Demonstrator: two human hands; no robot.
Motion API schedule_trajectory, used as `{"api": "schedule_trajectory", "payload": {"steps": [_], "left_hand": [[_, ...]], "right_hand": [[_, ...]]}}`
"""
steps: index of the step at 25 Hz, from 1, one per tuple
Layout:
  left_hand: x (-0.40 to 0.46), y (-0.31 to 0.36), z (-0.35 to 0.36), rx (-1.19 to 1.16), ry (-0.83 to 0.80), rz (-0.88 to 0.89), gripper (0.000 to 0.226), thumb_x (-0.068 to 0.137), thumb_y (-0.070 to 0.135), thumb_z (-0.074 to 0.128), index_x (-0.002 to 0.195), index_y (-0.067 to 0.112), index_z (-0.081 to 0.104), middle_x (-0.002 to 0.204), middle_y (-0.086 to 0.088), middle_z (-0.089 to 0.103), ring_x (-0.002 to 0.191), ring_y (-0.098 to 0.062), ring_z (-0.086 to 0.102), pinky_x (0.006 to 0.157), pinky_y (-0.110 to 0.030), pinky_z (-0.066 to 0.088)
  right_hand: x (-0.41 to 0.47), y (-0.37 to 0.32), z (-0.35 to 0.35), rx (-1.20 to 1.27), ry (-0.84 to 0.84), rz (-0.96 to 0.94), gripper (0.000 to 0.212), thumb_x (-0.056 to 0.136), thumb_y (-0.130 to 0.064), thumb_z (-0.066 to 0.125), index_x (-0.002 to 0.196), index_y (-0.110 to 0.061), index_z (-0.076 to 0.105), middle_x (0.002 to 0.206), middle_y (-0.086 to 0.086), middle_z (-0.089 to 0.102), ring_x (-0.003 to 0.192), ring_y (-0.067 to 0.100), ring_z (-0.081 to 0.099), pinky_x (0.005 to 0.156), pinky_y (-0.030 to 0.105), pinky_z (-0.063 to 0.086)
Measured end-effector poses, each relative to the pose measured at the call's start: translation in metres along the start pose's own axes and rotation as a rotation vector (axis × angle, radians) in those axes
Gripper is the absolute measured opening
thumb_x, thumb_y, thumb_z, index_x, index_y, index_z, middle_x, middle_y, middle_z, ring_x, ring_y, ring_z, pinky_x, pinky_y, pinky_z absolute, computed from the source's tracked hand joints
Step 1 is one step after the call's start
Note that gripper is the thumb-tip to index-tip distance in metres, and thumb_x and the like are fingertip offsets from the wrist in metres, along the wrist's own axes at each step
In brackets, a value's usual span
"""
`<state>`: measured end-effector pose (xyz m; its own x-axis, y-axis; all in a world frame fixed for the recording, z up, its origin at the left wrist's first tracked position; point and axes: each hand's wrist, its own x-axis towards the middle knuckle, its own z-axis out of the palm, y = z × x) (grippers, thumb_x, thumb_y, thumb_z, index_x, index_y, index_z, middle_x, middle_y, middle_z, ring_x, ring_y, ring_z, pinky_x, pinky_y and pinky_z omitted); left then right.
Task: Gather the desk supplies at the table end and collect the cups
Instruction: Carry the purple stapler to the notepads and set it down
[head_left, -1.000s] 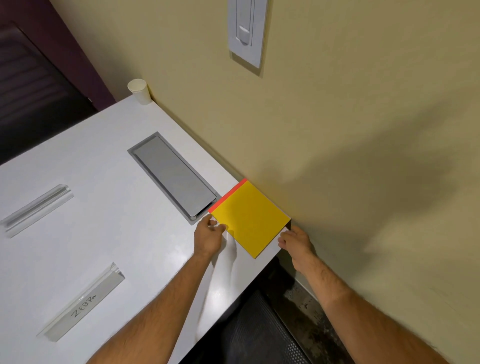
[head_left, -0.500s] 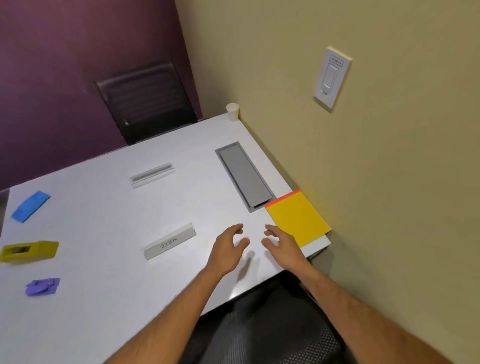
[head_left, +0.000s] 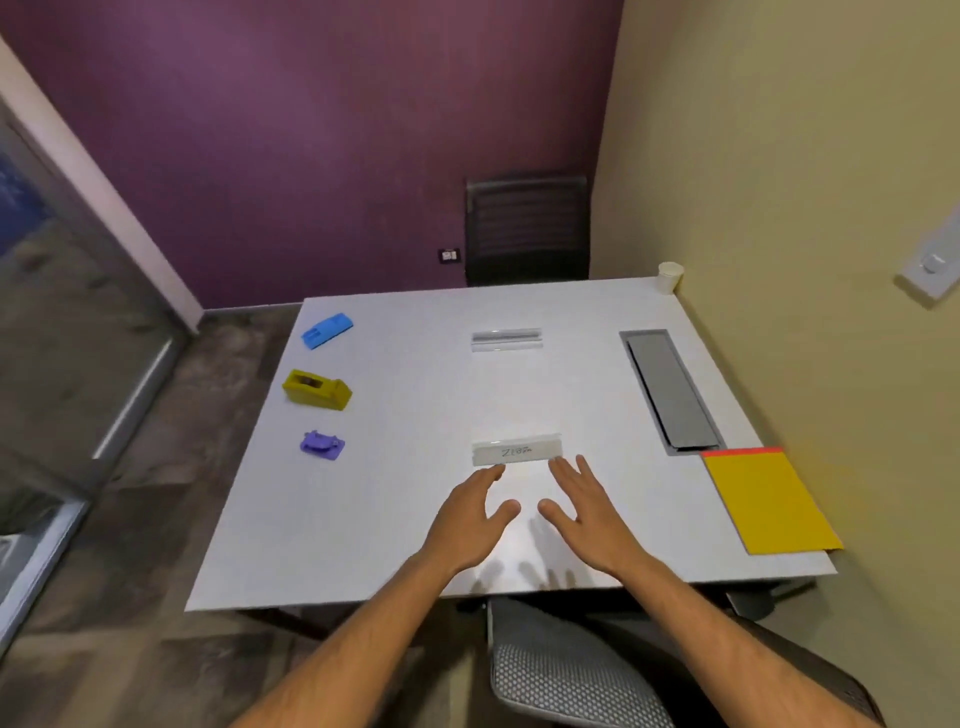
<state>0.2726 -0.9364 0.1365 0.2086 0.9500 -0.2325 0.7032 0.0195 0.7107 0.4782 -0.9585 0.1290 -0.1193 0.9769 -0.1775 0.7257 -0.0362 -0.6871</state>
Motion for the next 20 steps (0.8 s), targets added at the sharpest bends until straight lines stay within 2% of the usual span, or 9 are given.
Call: {"api": "schedule_trajectory", "payload": {"steps": [6, 10, 14, 20], "left_hand": [[-0.077, -0.092, -0.093, -0.01, 0.11, -0.113, 0.063, 0.094, 0.059, 0.051, 0.151, 0.045, 0.028, 0.162, 0.012, 0.029, 0.149, -0.018, 0.031, 0.119, -0.042, 0.033], [-0.114, -0.14, -0.145, -0.031, 0.18, -0.197, 0.064, 0.093, 0.061, 0.052, 0.151, 0.046, 0.028, 0.163, 0.012, 0.028, 0.149, -0.019, 0.03, 0.118, -0.042, 0.032], [-0.121, -0.178, -0.18, -0.058, 0.234, -0.254, 0.065, 0.094, 0.058, 0.053, 0.152, 0.044, 0.027, 0.163, 0.011, 0.029, 0.149, -0.019, 0.031, 0.117, -0.041, 0.032], [-0.09, -0.211, -0.217, -0.074, 0.231, -0.291, 0.068, 0.095, 0.056, 0.053, 0.155, 0.039, 0.025, 0.164, 0.009, 0.026, 0.15, -0.019, 0.028, 0.118, -0.04, 0.03]], "right_hand": [[0.002, -0.113, 0.086, -0.039, -0.051, -0.131, 0.069, 0.097, -0.06, 0.034, 0.156, -0.035, 0.01, 0.163, -0.017, 0.001, 0.151, 0.007, -0.01, 0.125, 0.043, 0.003], [0.016, -0.17, 0.139, -0.067, -0.052, -0.211, 0.073, 0.094, -0.064, 0.031, 0.157, -0.035, 0.007, 0.165, -0.014, -0.002, 0.146, 0.001, -0.017, 0.122, 0.039, -0.004], [0.036, -0.212, 0.173, -0.095, -0.06, -0.256, 0.083, 0.088, -0.078, 0.016, 0.157, -0.034, 0.005, 0.164, -0.014, -0.005, 0.15, 0.008, -0.015, 0.123, 0.042, -0.005], [0.088, -0.249, 0.194, -0.113, -0.105, -0.256, 0.08, 0.091, -0.065, 0.023, 0.158, -0.026, 0.004, 0.167, -0.006, -0.003, 0.152, 0.015, -0.014, 0.125, 0.044, -0.004]]}}
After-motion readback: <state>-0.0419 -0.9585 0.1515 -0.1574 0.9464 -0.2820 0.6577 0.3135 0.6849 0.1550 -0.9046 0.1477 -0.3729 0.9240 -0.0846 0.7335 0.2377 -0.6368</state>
